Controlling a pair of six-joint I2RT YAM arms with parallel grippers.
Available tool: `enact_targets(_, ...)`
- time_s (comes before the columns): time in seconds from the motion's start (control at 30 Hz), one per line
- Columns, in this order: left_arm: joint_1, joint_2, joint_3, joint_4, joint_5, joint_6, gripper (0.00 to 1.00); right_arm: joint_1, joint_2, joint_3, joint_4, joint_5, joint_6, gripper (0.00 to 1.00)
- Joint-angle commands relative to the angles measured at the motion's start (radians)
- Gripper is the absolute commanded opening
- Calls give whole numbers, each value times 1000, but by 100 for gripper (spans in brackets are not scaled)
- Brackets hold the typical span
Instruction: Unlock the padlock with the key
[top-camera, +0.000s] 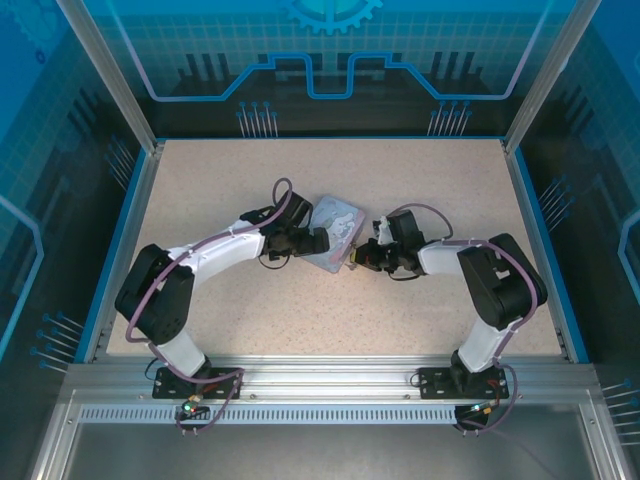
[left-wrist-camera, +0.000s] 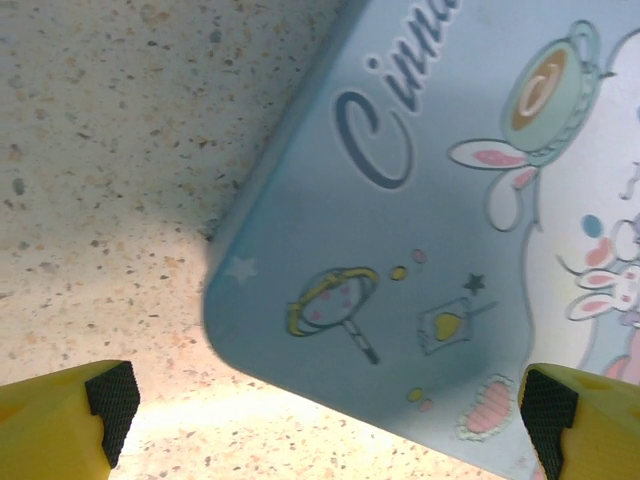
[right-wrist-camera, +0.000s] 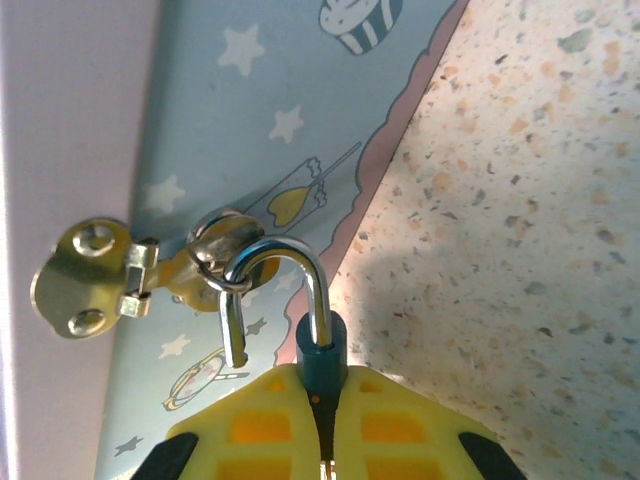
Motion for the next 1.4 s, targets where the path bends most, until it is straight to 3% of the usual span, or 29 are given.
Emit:
enact_targets(0.0, -4, 31, 17, -44, -66, -8, 99, -28, -33, -15, -44, -53, -43, 0)
enact_targets(0.73, -3, 130, 14, -38, -52, -6, 99, -70, -9, -12, 55, -86, -15, 0)
enact_targets(0.93, -4, 139, 18, -38, -42, -6, 99, -68, -55, -26, 59, -11, 12, 0)
enact_targets(1.2, -3, 155, 26, -37, -30, -12, 99, -35, -83, -86, 145, 113, 198, 0)
enact_targets(1.37, -3, 159, 25, -35, -23, -14, 98, -5, -70, -77, 166, 132, 224, 0)
